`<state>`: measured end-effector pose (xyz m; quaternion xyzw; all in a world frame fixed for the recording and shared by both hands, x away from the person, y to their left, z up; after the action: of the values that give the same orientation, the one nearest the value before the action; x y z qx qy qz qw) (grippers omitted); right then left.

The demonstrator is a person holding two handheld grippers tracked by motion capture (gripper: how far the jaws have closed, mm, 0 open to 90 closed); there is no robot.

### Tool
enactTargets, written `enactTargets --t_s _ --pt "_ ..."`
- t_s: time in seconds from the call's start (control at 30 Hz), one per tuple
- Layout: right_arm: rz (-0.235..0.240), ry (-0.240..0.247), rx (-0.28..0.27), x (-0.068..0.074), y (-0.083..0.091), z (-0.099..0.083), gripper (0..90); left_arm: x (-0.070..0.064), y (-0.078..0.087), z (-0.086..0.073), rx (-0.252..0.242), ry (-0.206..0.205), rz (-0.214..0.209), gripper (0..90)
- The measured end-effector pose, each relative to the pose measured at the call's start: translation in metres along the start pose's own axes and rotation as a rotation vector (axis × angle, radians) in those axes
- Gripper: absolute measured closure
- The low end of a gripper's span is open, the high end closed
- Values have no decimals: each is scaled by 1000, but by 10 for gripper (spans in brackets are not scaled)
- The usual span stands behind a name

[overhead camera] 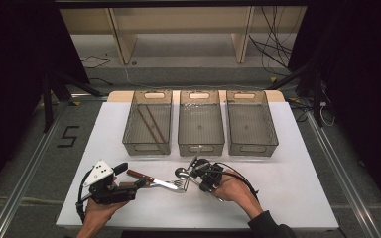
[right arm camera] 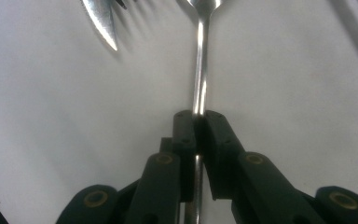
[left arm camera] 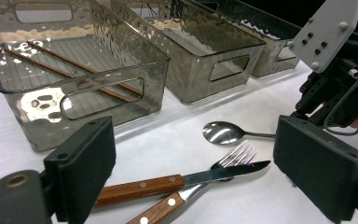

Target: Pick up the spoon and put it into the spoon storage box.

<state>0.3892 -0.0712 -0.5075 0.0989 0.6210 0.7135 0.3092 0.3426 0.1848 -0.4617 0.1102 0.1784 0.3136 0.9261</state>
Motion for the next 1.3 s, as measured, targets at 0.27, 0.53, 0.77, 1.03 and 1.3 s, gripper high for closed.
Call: enactTargets --t_s 0.27,0.53,0.77,1.03,1.3 --pt "6 6 -12 -1 1 0 850 0 0 0 -4 1 3 125" --pt "19 1 -30 -4 4 -1 851 0 0 0 -4 0 3 125" --pt "28 -18 -58 -7 10 -1 851 0 0 0 -5 0 2 125" --pt "28 -40 -98 -14 22 0 852 1 0 0 -3 2 2 125" --pt "45 -85 -188 -26 47 7 852 1 -1 0 -3 5 3 125"
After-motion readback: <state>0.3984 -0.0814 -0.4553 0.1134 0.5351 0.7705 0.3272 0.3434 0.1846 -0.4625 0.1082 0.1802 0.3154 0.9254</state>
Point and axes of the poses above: each handheld gripper's, and its own axes: y roughly backward along the jaws, z roughly out of its top, x roughly to its left, the point moved 5 cm from there along -y, roughly forward along the jaws, and after that the axes turned 14 degrees about -z, right-handed, at the moved point
